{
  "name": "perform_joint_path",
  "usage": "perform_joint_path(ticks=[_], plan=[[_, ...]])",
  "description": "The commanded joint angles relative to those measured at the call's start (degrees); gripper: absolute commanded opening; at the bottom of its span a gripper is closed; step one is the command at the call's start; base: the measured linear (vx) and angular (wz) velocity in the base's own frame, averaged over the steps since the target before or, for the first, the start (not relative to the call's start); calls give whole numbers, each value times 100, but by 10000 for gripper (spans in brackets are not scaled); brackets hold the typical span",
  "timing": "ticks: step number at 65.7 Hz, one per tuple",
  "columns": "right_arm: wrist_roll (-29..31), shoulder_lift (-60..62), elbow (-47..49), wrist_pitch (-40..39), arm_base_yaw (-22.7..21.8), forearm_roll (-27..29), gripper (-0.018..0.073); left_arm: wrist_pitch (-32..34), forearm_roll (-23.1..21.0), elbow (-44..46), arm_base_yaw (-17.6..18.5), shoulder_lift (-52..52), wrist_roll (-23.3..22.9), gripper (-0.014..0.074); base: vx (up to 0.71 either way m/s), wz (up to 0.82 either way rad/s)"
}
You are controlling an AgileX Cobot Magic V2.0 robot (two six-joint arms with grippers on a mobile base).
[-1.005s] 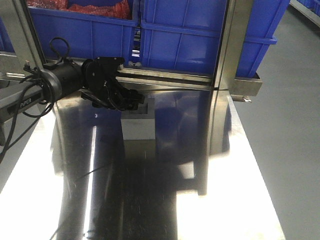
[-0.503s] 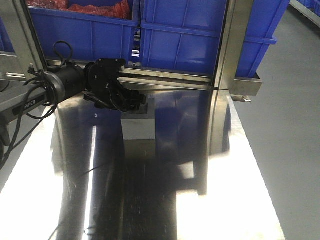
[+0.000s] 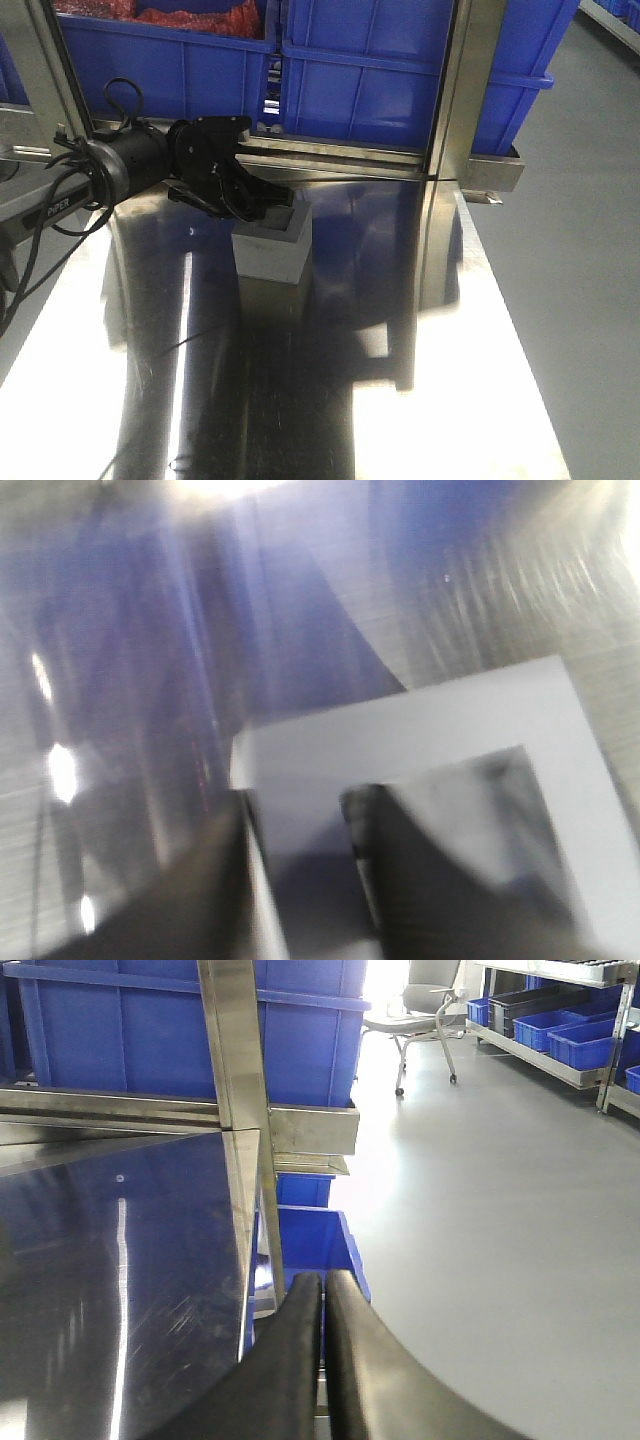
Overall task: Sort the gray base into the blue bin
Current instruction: 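Close the left gripper on the gray block's rim, then lift the gray block with the left gripper toward the robot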
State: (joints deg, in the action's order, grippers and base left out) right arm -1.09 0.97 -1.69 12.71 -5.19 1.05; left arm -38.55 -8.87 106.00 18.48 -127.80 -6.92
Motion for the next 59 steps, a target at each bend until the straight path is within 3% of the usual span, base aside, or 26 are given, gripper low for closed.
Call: perform_joint_path(ticks=[1, 33, 59], plan=[[39, 10, -2, -427, 2, -38, -5, -168, 73, 93, 10, 227, 4, -9, 0, 0], [39, 10, -2, -427, 2, -38, -5, 814, 88, -80, 76, 965, 122, -8, 0, 0], [39, 10, -2, -427, 2, -38, -5, 2310, 149, -2055, 186, 2995, 213, -8, 0, 0]])
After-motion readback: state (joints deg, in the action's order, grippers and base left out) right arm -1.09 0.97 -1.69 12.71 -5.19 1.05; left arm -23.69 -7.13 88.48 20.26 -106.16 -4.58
